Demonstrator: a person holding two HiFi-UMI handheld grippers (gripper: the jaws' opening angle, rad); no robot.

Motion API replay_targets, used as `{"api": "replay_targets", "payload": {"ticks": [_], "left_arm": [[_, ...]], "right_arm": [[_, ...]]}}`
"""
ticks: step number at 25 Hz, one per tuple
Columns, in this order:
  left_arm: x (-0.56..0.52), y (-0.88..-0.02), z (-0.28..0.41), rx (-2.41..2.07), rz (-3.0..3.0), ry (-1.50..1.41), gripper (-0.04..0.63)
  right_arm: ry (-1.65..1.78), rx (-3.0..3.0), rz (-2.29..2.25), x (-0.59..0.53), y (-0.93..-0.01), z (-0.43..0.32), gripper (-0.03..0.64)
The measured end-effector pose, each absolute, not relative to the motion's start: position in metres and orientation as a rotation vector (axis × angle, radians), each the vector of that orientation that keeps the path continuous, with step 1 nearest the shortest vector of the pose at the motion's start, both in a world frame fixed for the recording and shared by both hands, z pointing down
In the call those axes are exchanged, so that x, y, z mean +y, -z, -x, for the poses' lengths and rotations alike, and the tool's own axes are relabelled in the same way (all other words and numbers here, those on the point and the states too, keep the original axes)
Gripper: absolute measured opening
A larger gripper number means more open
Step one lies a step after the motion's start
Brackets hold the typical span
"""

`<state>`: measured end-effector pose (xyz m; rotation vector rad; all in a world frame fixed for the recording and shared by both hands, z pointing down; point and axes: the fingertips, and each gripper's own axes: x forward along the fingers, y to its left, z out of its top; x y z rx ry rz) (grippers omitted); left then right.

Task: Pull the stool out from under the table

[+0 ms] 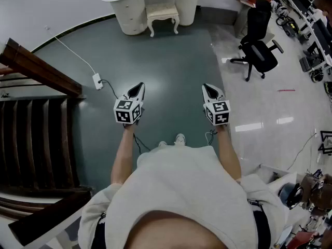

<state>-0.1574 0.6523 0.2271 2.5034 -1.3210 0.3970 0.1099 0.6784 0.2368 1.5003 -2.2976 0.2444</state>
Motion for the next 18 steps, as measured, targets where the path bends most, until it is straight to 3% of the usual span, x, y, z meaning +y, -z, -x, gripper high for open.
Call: {"api": "replay_targets", "payload": {"ticks": [18], "left_arm": [[0.639,-0.237,0.149,-1.303,-2.495,-0.398,0.014]], "right_arm": [[-0.241,-2.299,-1.482,0.659,-0.243,-0.107,-0.003]]}}
